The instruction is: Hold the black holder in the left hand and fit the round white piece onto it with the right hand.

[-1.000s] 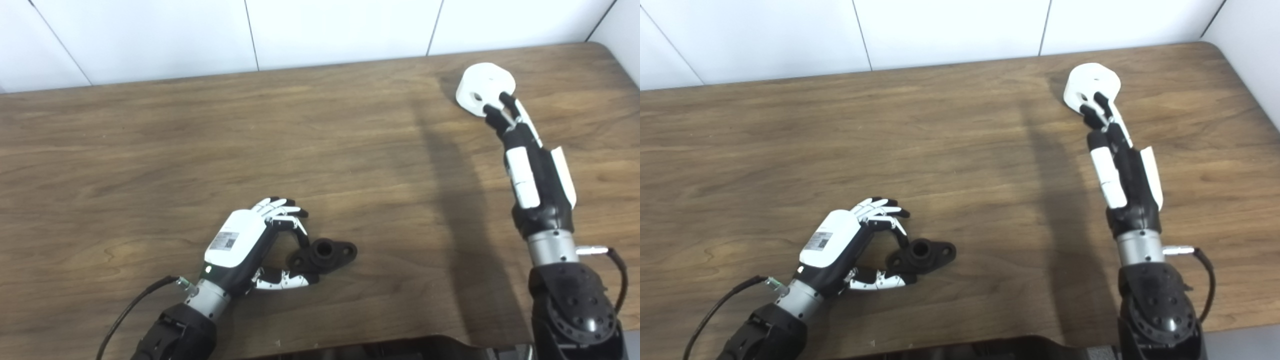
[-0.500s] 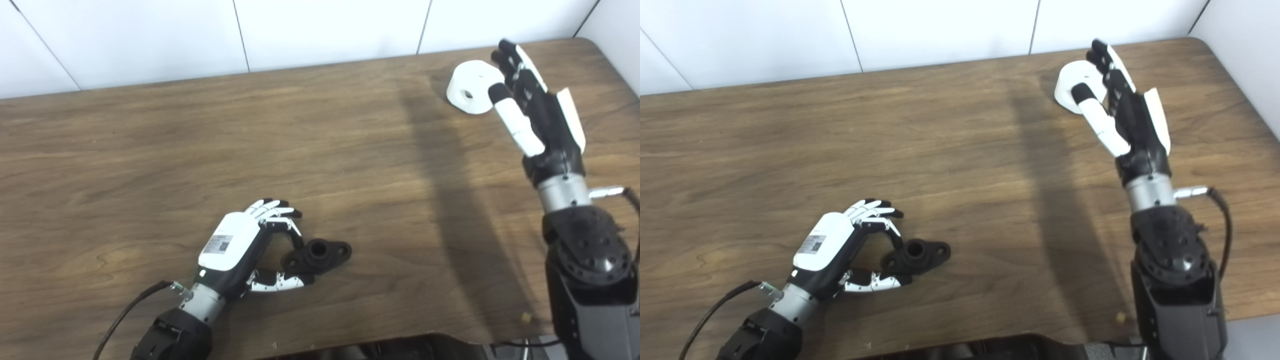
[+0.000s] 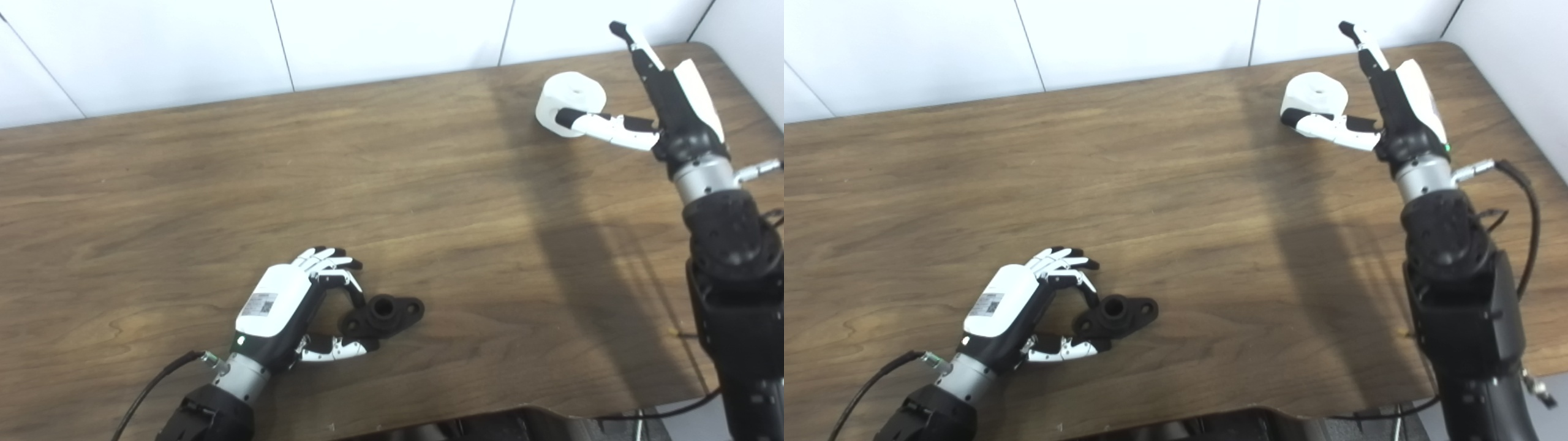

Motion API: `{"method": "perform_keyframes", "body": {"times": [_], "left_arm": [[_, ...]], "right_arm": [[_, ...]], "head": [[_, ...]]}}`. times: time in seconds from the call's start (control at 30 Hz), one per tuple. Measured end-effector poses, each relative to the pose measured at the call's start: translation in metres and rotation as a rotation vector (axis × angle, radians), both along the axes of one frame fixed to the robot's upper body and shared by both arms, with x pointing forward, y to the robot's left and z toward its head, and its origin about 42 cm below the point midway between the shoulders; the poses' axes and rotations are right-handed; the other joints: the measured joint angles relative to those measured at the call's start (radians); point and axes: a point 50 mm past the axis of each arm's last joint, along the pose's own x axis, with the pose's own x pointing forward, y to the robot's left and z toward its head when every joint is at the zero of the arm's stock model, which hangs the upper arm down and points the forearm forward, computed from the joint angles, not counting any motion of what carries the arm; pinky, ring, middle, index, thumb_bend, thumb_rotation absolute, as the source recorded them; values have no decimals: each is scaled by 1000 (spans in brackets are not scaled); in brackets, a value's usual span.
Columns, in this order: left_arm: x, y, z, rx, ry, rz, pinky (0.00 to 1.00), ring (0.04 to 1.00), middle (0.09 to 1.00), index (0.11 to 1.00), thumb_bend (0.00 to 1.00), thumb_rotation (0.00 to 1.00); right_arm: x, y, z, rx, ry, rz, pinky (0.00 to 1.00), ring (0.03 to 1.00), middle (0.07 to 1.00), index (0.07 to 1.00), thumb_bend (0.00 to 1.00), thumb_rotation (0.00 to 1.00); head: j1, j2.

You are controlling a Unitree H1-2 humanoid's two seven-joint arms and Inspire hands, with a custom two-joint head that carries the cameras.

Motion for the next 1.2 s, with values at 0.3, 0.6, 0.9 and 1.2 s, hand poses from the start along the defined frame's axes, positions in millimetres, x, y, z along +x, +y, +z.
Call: {"method": "perform_keyframes", "body": {"times": [0.3, 0.6, 0.9, 1.2], "left_arm": [[-1, -1, 0, -6, -1, 5, 898, 887, 804, 485, 522, 47], [-1, 1, -8, -35, -18, 5, 905, 880, 795, 485, 522, 48], [-1, 2, -15, -52, -35, 6, 899, 876, 789, 485, 522, 48], [0, 2, -19, -64, -50, 1, 896, 880, 791, 484, 522, 48]], "right_arm": [[34, -19, 5, -107, 100, -54, 897, 1000, 1000, 933, 909, 380], [65, -32, -7, -124, 185, -101, 931, 1000, 989, 938, 916, 360], [75, -32, -17, -129, 223, -109, 983, 1000, 991, 947, 882, 371], [84, -33, -25, -157, 265, -124, 969, 1000, 983, 923, 904, 403]], "head": [[-46, -47], [-63, -110], [-69, -190], [-81, -206]]}}
